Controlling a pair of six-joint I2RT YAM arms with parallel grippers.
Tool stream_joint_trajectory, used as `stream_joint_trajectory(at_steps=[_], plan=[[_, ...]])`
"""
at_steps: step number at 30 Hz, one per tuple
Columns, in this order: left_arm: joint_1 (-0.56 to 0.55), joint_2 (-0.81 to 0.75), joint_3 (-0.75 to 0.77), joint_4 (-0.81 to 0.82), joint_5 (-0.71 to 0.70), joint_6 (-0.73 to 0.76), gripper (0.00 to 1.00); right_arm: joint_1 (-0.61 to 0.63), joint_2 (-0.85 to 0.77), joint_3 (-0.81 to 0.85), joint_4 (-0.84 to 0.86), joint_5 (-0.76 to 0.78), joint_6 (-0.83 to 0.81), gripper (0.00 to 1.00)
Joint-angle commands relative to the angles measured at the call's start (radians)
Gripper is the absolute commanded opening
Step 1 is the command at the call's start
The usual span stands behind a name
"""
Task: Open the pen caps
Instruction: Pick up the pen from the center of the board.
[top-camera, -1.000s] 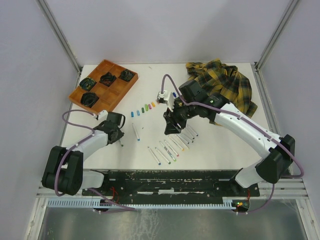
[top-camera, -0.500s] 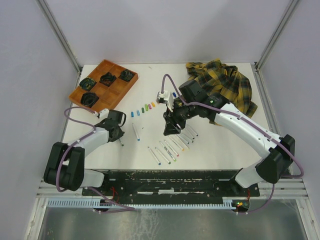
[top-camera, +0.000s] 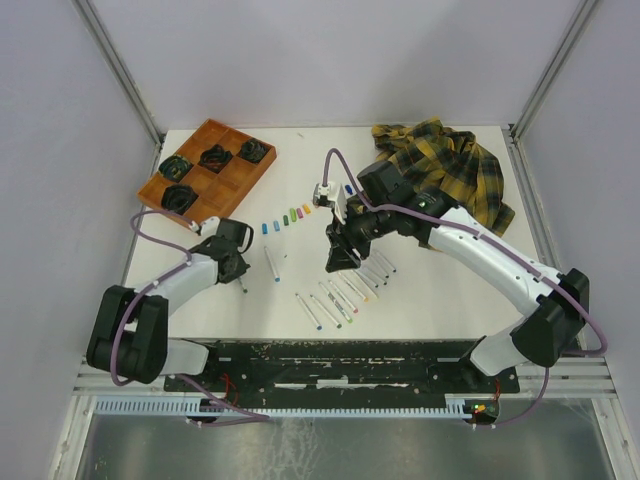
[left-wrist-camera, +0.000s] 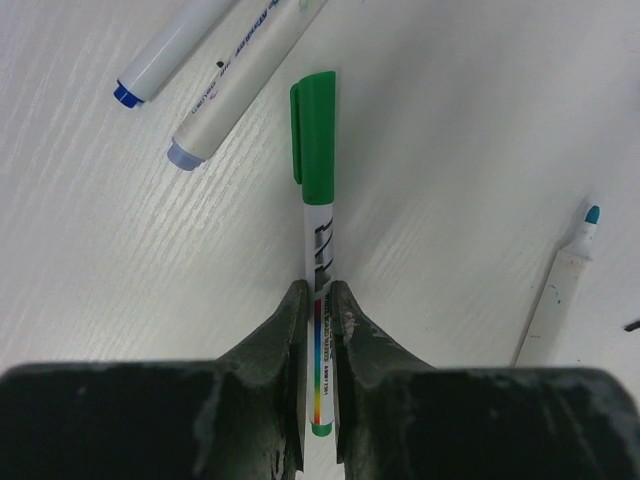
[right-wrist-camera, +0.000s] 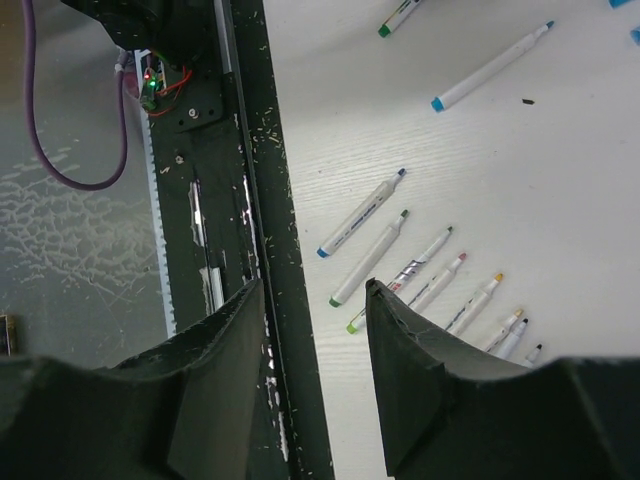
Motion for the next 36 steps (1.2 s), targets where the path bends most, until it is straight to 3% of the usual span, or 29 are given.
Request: stream_joint_trajectory(at_steps=[1, 6, 10, 14, 19, 24, 29, 36], plan=[[-0.01, -0.103, 0.016, -0.012, 0.014, 0.041, 0.03, -0.003, -0.001, -0.015, 0.062, -0.054, 0.024, 0.52], [-0.017, -0.293, -0.046, 0.069, 0.135, 0.037, 0.03, -0.011, 0.0, -0.07, 0.17, -0.14, 0.128, 0.53], [-0.023, -0.487, -0.132, 0.218, 0.287, 0.018, 0.03, -0.034, -0.012, -0.166, 0.375, -0.241, 0.295, 0.52], [-0.03, -0.723, -0.269, 0.463, 0.447, -0.046, 0.03, -0.069, -0.057, -0.349, 0.798, -0.279, 0.541, 0.53], [-0.041, -0.888, -0.385, 0.757, 0.531, -0.137, 0.03, -0.099, -0.051, -0.497, 1.216, -0.278, 0.865, 0.57], [-0.057, -0.947, -0.444, 0.972, 0.563, -0.201, 0.03, -0.101, -0.043, -0.516, 1.347, -0.299, 0.966, 0.6], [-0.1, -0.949, -0.452, 1.067, 0.562, -0.21, 0.03, -0.101, -0.044, -0.537, 1.478, -0.309, 1.056, 0.62], [-0.255, -0.866, -0.435, 1.163, 0.487, -0.159, 0.03, -0.096, -0.051, -0.553, 1.551, -0.31, 1.075, 0.64]])
